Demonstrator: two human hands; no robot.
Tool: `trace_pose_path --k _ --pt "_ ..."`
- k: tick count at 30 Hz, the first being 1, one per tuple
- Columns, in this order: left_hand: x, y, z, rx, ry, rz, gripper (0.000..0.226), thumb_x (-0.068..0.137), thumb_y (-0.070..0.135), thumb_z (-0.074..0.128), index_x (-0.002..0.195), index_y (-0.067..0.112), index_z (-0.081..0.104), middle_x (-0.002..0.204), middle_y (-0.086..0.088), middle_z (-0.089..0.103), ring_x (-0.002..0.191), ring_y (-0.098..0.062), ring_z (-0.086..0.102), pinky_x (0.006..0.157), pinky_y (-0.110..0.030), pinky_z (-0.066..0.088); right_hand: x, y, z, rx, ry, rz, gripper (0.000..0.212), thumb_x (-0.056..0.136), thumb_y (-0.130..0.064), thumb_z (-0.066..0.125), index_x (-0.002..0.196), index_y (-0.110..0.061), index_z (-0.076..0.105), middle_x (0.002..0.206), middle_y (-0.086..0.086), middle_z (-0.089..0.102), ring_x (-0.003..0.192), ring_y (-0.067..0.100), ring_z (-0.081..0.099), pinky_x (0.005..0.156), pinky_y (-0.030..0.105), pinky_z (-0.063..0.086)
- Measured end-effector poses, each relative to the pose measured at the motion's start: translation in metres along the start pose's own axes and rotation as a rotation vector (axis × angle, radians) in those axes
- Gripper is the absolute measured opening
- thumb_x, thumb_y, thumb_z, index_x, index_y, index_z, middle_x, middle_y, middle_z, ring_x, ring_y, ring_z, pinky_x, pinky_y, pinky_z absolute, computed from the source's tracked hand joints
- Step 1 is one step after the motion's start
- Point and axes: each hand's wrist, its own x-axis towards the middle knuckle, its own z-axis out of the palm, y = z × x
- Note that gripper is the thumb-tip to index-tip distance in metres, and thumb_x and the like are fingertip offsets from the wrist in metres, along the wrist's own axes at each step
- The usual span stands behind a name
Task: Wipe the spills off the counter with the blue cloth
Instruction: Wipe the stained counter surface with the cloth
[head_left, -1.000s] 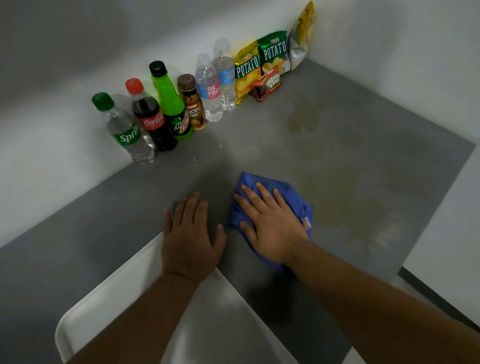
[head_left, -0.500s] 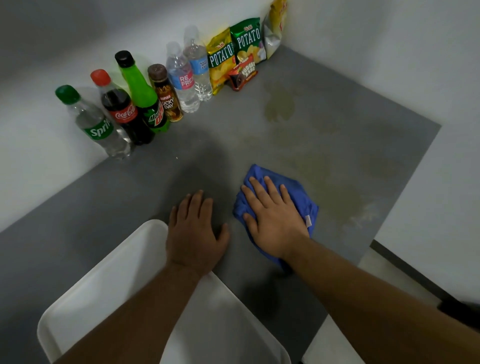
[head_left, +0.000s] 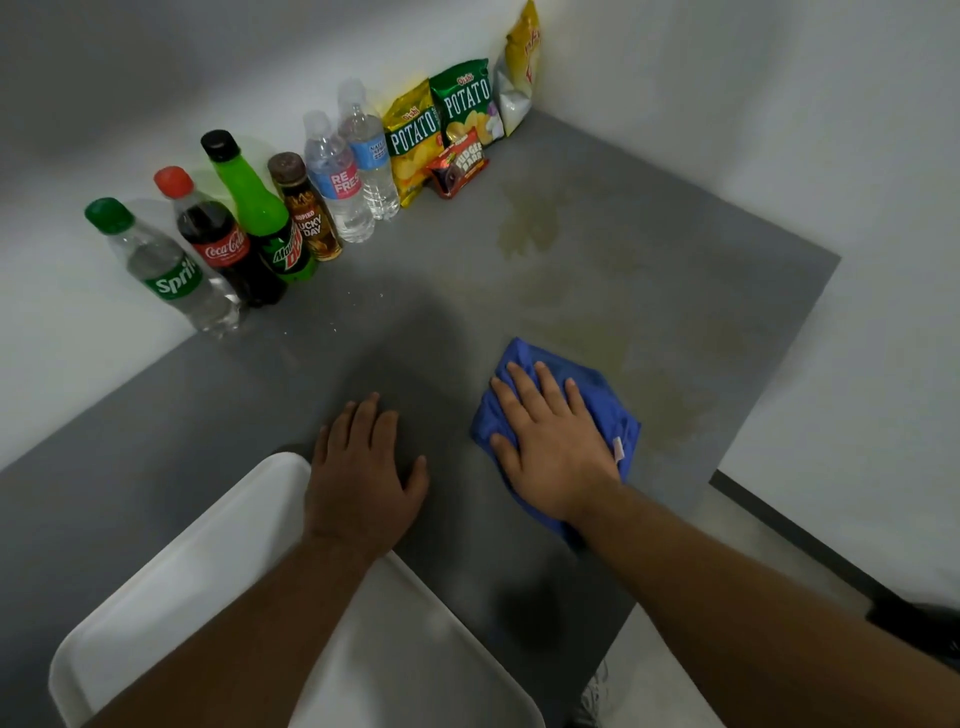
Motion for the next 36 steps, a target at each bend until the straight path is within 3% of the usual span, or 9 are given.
trace_pose_path --k 6,14,21,29,32,36 --pt "0.005 0.003 -0.003 0.003 -0.001 -0.007 0.067 0.087 0.053 0.043 0.136 0.009 0.057 0.154 -0.016 0.048 0.142 -0.040 0.044 0.116 -0.057 0.039 -0.059 0.046 0.010 0.023 0.002 -0.178 0.072 0.103 -0.073 0.024 0.165 -0.041 0.008 0.174 -0.013 0.003 0.160 0.017 -0.007 0.128 0.048 -0.003" --pt "0.012 0.035 0.006 -0.013 0.053 -0.010 0.062 0.087 0.045 0.053 0.139 0.011 0.053 0.155 -0.019 0.045 0.144 -0.041 0.041 0.119 -0.063 0.033 0.000 0.049 -0.011 -0.010 0.006 0.040 0.067 0.106 -0.059 0.014 0.166 -0.031 0.003 0.174 -0.007 -0.008 0.160 0.024 -0.011 0.128 0.051 -0.006" --pt "0.021 0.073 0.022 -0.071 0.067 0.087 0.059 0.092 0.044 0.043 0.143 0.016 0.051 0.159 -0.013 0.042 0.148 -0.035 0.038 0.122 -0.060 0.030 -0.059 0.071 0.001 0.040 -0.026 -0.156 0.062 0.106 -0.064 0.015 0.164 -0.042 0.007 0.173 -0.016 0.001 0.159 0.013 -0.013 0.128 0.044 -0.006" --pt "0.023 0.075 0.037 -0.052 0.057 0.093 0.059 0.090 0.041 0.044 0.143 0.016 0.050 0.159 -0.012 0.044 0.150 -0.032 0.038 0.123 -0.060 0.028 -0.017 0.054 -0.011 0.021 -0.009 0.108 0.070 0.101 -0.059 0.005 0.166 -0.031 0.002 0.174 -0.006 -0.010 0.159 0.023 -0.015 0.128 0.052 -0.005" --pt "0.024 0.074 0.040 -0.050 0.060 0.101 0.059 0.090 0.042 0.044 0.143 0.016 0.050 0.159 -0.012 0.044 0.149 -0.032 0.038 0.123 -0.059 0.029 -0.051 0.044 0.004 0.025 -0.005 0.002 0.066 0.106 -0.058 0.014 0.166 -0.032 0.002 0.173 -0.007 -0.010 0.159 0.021 -0.016 0.128 0.051 -0.005" --pt "0.026 0.075 0.040 -0.057 0.067 0.105 0.059 0.092 0.042 0.043 0.144 0.016 0.050 0.160 -0.011 0.043 0.151 -0.032 0.035 0.124 -0.059 0.026 -0.086 0.083 0.008 0.025 -0.031 -0.105 0.062 0.107 -0.061 0.021 0.164 -0.043 0.006 0.173 -0.016 -0.003 0.159 0.013 -0.014 0.127 0.044 -0.011"
